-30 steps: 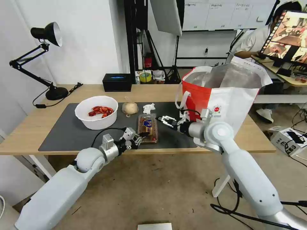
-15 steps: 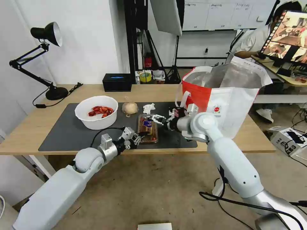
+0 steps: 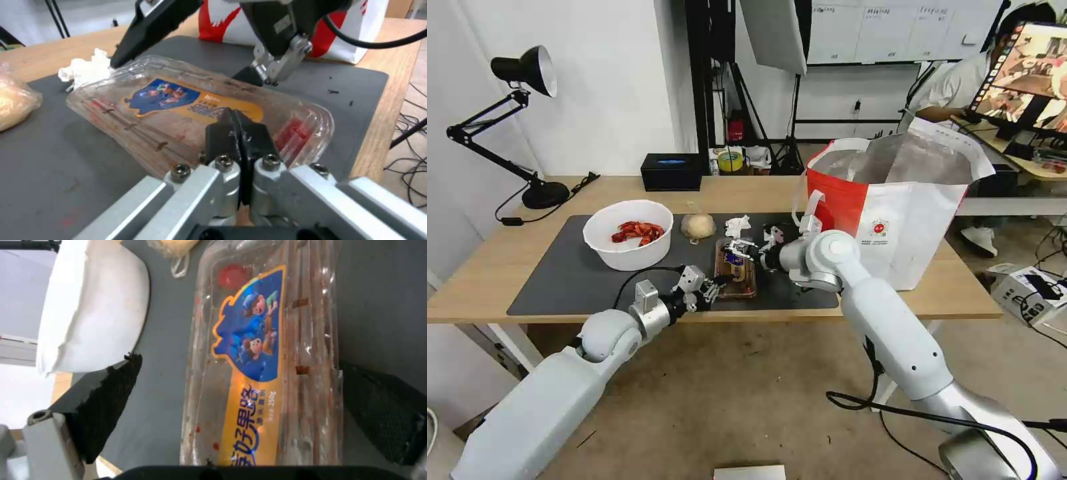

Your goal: Pick up the trash from the table and place it into the takeout bag.

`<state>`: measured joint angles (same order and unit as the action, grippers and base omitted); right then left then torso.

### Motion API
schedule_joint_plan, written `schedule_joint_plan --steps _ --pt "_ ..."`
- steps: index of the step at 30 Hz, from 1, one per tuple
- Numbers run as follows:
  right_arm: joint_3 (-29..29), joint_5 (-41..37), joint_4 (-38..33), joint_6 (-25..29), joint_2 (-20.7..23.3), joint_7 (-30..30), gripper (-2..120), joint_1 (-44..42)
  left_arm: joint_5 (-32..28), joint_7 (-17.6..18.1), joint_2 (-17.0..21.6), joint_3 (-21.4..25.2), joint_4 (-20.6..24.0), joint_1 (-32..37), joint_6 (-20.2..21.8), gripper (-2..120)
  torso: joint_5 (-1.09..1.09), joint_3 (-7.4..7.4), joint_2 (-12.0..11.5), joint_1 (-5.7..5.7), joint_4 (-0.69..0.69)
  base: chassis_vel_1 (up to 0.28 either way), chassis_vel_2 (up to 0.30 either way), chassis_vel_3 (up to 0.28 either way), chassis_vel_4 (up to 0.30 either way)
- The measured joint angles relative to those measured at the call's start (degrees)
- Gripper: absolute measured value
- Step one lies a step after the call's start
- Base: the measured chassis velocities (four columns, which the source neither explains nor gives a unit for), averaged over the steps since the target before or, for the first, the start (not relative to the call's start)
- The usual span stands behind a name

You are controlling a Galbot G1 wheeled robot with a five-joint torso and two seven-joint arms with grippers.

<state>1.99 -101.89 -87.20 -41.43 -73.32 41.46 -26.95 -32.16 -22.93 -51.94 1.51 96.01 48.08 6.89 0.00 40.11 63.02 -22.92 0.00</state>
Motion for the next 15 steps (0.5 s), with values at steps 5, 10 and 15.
schedule_joint_plan --steps 5,10,15 --pt "0.12 -0.66 0.71 0.0 -0.1 0.02 100 0.37 -0.01 0.0 -0.03 -0.02 -0.03 -0.03 -0.02 0 0.0 0.0 0.0 0.0 0.0 0.0 0.0 0.0 0.0" --pt "0.94 -2.01 2.68 0.02 -0.44 0.36 94 1.39 -0.42 -0.19 -0.02 -0.19 -0.22 -0.41 -0.48 0 0.0 0.0 0.01 0.0 -0.01 0.0 0.0 0.0 0.0" --pt "1.51 -2.63 3.27 0.05 -0.48 1.2 76 1.83 -0.68 -0.34 0.23 -0.19 -0.23 -0.56 -0.55 0 0.0 -0.01 0.01 0.0 -0.02 0.0 0.0 0.0 0.0"
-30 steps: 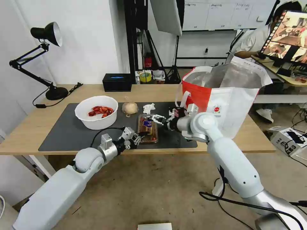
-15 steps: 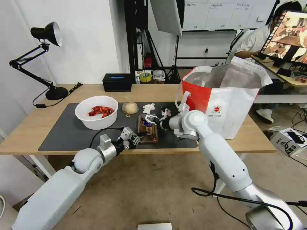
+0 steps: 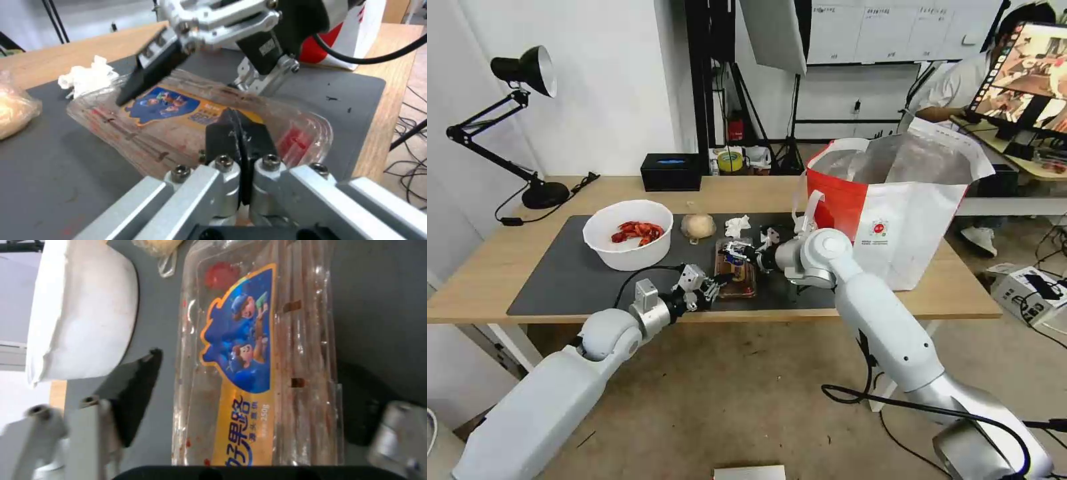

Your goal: Pick up the trash from the table and place it into the takeout bag.

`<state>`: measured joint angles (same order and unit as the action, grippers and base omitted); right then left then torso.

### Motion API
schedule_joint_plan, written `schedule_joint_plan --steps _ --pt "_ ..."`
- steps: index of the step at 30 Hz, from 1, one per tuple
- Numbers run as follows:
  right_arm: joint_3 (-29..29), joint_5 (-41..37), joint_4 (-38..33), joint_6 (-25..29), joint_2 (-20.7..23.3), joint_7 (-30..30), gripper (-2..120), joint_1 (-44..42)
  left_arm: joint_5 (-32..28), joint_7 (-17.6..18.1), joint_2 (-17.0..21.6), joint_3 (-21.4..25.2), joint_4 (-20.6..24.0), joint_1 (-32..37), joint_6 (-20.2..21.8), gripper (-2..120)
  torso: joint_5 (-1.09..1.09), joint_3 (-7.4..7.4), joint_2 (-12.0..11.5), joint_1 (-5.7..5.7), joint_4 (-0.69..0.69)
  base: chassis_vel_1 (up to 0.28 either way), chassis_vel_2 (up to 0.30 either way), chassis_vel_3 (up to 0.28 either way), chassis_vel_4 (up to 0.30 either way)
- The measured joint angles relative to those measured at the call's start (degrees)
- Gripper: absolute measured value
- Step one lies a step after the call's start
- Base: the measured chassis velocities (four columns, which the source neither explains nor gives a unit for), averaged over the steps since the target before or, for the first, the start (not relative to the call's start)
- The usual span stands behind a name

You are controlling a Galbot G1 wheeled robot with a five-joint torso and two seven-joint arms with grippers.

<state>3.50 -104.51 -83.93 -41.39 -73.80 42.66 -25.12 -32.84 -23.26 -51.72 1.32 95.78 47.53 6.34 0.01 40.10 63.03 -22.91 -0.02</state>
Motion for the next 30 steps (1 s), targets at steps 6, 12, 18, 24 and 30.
schedule_joint_plan --steps 6,12,18,24,30 --pt "0.36 -0.07 0.38 0.0 0.36 0.13 54 0.08 -0.14 -0.15 0.22 0.33 0.02 0.13 -0.1 0 -0.01 0.0 0.0 0.0 0.01 0.0 0.0 0.0 0.0" --pt "0.58 -0.13 0.44 0.0 0.83 0.06 37 0.09 -0.36 -0.26 0.46 0.57 0.04 0.21 -0.16 0 -0.01 0.01 0.0 0.0 0.02 0.0 0.0 0.0 0.0" --pt "0.51 -0.19 0.41 0.01 1.21 -0.19 11 -0.04 -0.71 -0.32 0.95 1.21 0.6 0.59 -0.25 0 -0.01 0.0 0.0 0.0 0.02 0.0 0.0 0.0 0.0" --pt "0.04 -0.17 0.03 0.01 1.61 -0.44 0 -0.33 -0.74 -0.45 1.83 3.94 1.72 3.18 -0.36 0 -0.01 0.01 0.0 0.0 0.03 0.0 0.0 0.0 0.0" --pt "-0.78 0.15 -0.88 -0.01 1.87 -1.54 0 -0.93 -1.06 -1.1 3.66 11.16 4.72 10.71 -1.8 0 0.0 0.01 0.0 0.0 0.04 0.0 0.0 0.0 0.0"
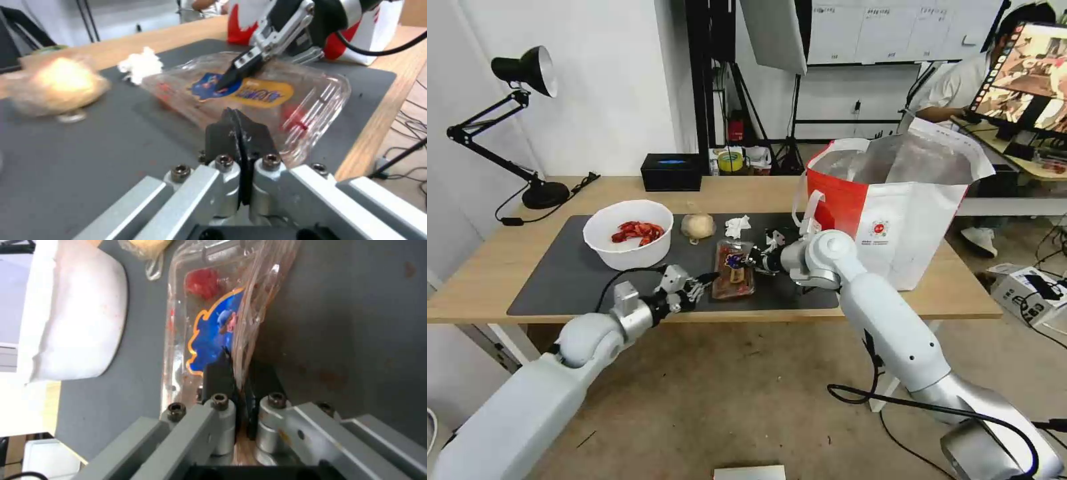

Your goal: Pick up the trash from the table and place it into the takeout bag.

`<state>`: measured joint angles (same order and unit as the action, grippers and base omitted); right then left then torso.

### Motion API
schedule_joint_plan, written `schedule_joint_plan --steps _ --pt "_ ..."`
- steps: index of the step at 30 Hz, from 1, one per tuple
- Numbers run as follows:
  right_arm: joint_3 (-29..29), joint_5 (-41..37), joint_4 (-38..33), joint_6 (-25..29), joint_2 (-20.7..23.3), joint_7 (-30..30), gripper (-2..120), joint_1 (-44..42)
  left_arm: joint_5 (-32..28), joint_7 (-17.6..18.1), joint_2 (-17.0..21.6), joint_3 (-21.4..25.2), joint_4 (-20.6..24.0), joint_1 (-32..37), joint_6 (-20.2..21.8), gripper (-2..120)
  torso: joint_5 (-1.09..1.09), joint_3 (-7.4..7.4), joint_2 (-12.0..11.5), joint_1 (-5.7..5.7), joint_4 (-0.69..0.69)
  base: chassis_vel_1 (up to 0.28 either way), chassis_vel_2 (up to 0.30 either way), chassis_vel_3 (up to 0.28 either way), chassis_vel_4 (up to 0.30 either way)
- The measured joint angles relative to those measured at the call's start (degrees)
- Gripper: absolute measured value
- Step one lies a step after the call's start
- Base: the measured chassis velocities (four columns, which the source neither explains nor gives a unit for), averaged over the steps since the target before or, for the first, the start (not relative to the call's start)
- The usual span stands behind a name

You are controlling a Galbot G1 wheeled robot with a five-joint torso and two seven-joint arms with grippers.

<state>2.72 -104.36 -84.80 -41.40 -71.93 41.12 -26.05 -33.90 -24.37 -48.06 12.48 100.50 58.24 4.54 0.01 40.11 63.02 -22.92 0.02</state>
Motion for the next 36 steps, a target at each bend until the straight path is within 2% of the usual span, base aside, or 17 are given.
schedule_joint_plan --steps 6,9,12,13,17,18,21,22,24,25,28,29,31,36 --pt "-2.54 1.3 -2.9 -0.03 0.69 -2.13 0 -1.59 -0.23 0.77 -0.09 4.52 2.9 4.91 -1.01 0 -0.01 0.0 0.0 0.0 -0.03 0.0 0.0 0.0 0.0" --pt "-3.89 2.57 -4.8 -0.02 1.1 -3.84 0 -2.16 -0.41 1.51 -0.86 6.98 4.7 7.32 -1.1 7 -0.01 0.0 0.0 0.0 -0.03 0.0 0.0 0.0 0.0" --pt "-6.18 5.7 -9.07 0.59 2.47 -8.32 0 -2.52 -0.49 2.27 -2.74 11.22 7.11 11.69 -1.17 24 0.0 0.0 0.0 0.0 -0.02 0.0 0.0 0.0 0.0" --pt "-6.18 5.7 -9.07 0.59 2.47 -8.32 0 -2.52 -0.49 2.27 -2.74 11.22 7.11 11.69 -1.17 24 0.0 0.0 0.0 0.0 -0.02 0.0 0.0 0.0 0.0" --pt "-9.49 7.86 -14.75 4.88 4.34 -11.58 0 -1.73 -0.33 2.42 -5.05 15.46 8.56 15.87 -1.3 41 -0.02 0.0 0.0 0.0 -0.02 0.0 0.0 0.0 0.0" --pt "-9.49 7.86 -14.75 4.88 4.34 -11.58 0 -1.73 -0.33 2.42 -5.05 15.46 8.56 15.87 -1.3 41 -0.02 0.0 0.0 0.0 -0.02 0.0 0.0 0.0 0.0" --pt "-12.1 9.44 -17.78 10.13 5.94 -12.02 0 0.14 0.01 2.68 -6.25 16.74 9.13 17.55 -1.43 57 -0.02 0.0 0.0 0.01 -0.02 0.0 0.0 0.0 0.0" --pt "-12.1 9.44 -17.78 10.13 5.94 -12.02 0 0.14 0.01 2.68 -6.25 16.74 9.13 17.55 -1.43 57 -0.02 0.0 0.0 0.01 -0.02 0.0 0.0 0.0 0.0" --pt "-13.37 10.94 -18.52 13.67 7.06 -11.16 0 1.5 0.34 2.95 -7.1 16.8 9.26 18.08 -1.46 67 -0.01 0.0 0.0 0.0 -0.02 0.0 0.0 0.0 0.0" --pt "-13.37 10.94 -18.52 13.67 7.06 -11.16 0 1.5 0.34 2.95 -7.1 16.8 9.26 18.08 -1.46 67 -0.01 0.0 0.0 0.0 -0.02 0.0 0.0 0.0 0.0" --pt "-14.62 13.57 -18.57 18.09 8.59 -9.19 0 3.05 0.96 3.05 -8.1 16.53 9.26 18.36 -1.65 82 -0.02 0.0 0.0 0.0 -0.01 0.0 0.0 0.0 0.0" --pt "-14.62 13.57 -18.57 18.09 8.59 -9.19 0 3.05 0.96 3.05 -8.1 16.53 9.26 18.36 -1.65 82 -0.02 0.0 0.0 0.0 -0.01 0.0 0.0 0.0 0.0" --pt "-15.41 17.76 -17.84 21.3 10.84 -8.42 0 3.87 1.25 3.1 -8.6 15.85 9.0 18.24 -1.77 92 -0.02 0.0 0.0 0.0 -0.02 0.0 0.0 0.0 0.0" --pt "-16.17 21.53 -17.36 22.72 15.04 -8.24 0 4.18 1.44 3.29 -8.96 14.71 8.56 17.39 -1.88 99 -0.03 0.0 0.0 0.0 -0.03 0.0 0.0 0.0 0.0"
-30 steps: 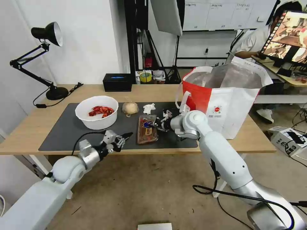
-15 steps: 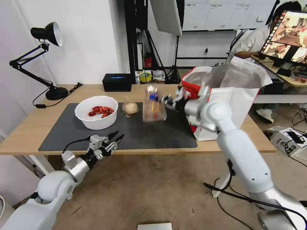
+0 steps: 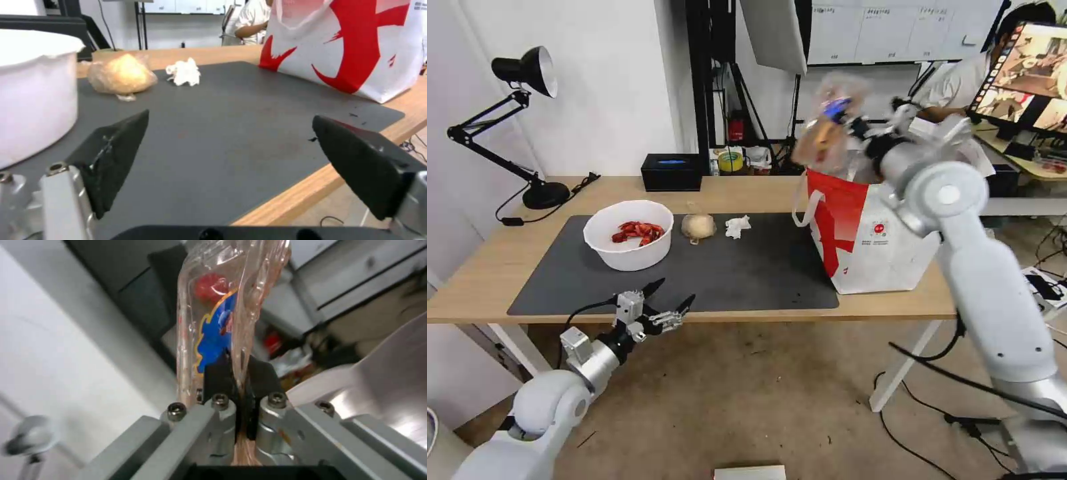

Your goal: Pick up the trash from the table and place it into the takeout bag.

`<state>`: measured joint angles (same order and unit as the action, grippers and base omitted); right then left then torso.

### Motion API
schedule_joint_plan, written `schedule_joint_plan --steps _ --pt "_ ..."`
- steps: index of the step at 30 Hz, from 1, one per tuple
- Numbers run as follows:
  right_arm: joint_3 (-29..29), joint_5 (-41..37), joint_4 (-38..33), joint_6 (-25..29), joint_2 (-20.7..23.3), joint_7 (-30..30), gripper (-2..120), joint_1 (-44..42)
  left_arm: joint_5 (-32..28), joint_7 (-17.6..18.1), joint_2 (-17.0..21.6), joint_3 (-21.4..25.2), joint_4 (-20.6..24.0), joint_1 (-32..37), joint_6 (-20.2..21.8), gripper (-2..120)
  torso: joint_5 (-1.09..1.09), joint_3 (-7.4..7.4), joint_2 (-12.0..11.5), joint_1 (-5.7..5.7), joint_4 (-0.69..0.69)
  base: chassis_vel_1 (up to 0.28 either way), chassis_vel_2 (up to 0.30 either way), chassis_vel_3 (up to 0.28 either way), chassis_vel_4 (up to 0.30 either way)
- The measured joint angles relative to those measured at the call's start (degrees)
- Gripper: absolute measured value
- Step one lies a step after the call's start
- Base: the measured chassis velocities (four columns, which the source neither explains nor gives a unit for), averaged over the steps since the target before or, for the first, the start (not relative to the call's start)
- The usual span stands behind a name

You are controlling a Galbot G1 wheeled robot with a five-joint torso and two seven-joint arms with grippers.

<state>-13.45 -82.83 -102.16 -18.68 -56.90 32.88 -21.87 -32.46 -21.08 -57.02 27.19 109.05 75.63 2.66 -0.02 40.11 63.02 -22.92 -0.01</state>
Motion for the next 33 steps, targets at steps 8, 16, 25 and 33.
schedule_joint_plan --steps 8,16,25,33 --pt "-1.6 1.87 -1.21 -0.45 7.56 -1.01 0 -2.78 0.07 0.55 -0.36 -2.55 -0.67 -1.74 -0.01 100 0.01 0.0 0.0 0.0 -0.01 0.0 0.0 0.0 0.0" --pt "-1.9 2.76 -0.49 -0.67 7.37 -1.36 0 -5.08 0.04 1.13 -0.31 -3.85 -0.73 -2.64 0.15 100 0.01 0.0 0.0 0.0 0.01 0.0 0.0 0.0 0.0" --pt "-1.77 1.0 -0.19 -1.02 6.68 -2.34 28 -6.41 -0.09 1.31 1.07 -4.19 -0.84 -2.78 0.19 100 0.02 0.0 0.0 0.0 0.01 0.0 0.0 0.0 0.0" --pt "-1.81 0.41 -1.16 -1.58 6.17 -2.27 58 -7.3 -0.11 1.48 0.73 -4.34 -0.83 -2.71 0.2 100 0.02 0.0 0.0 0.0 0.01 0.0 0.0 0.0 0.0"
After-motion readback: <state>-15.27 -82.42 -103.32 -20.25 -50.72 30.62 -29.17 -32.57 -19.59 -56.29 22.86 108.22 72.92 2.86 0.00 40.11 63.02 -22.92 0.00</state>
